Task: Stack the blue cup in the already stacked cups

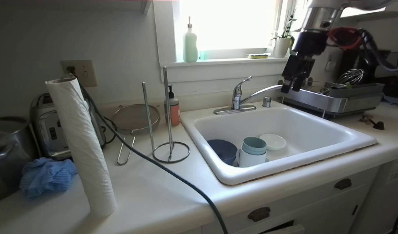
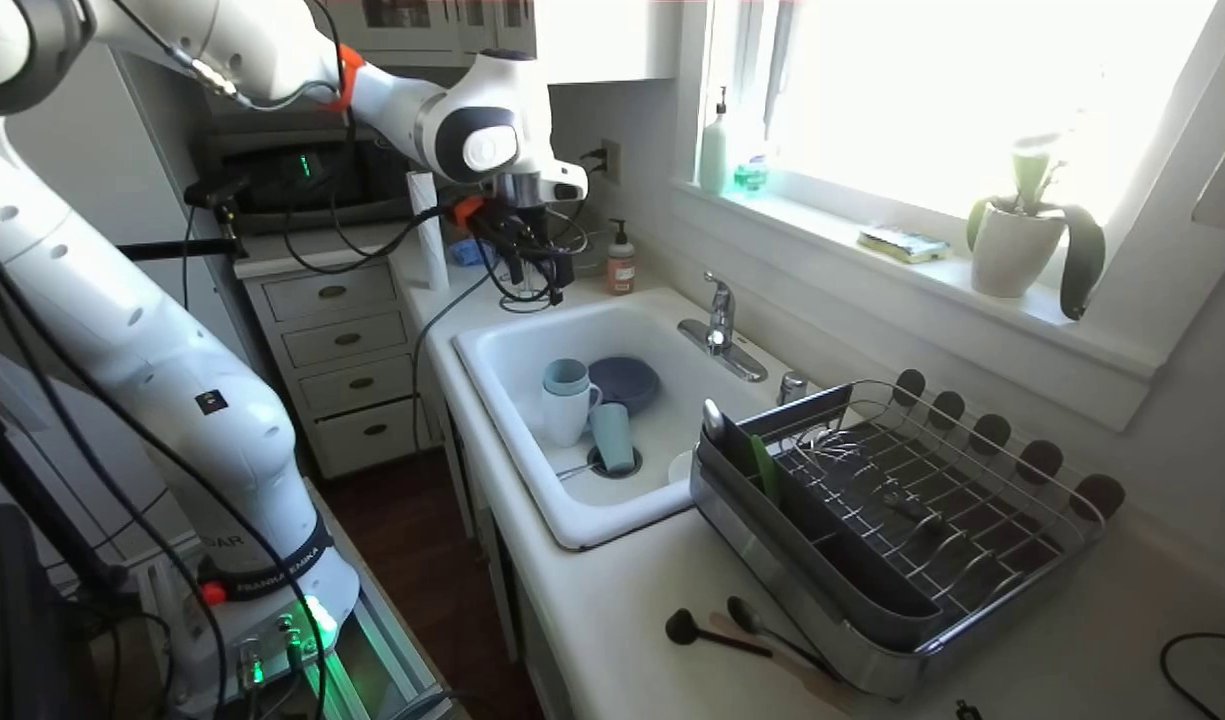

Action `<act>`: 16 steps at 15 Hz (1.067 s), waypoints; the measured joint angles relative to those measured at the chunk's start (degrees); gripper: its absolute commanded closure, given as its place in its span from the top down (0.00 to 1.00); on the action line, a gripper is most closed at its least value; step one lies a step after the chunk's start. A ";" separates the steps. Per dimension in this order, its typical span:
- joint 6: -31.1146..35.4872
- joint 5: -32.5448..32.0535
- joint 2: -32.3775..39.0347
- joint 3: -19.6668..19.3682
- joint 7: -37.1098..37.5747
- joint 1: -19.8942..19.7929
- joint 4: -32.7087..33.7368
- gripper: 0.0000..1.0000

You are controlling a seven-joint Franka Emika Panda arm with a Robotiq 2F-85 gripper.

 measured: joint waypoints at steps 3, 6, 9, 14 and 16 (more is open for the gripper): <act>5.21 -1.23 5.43 1.39 5.76 -1.33 0.41 1.00; 8.96 -3.28 10.71 1.42 10.60 -3.56 1.61 1.00; 11.24 -6.42 16.17 1.25 15.03 -5.62 4.04 1.00; 11.21 -6.90 21.68 0.82 15.49 -6.09 8.33 1.00; 11.18 -6.90 21.78 0.82 15.49 -6.09 8.61 1.00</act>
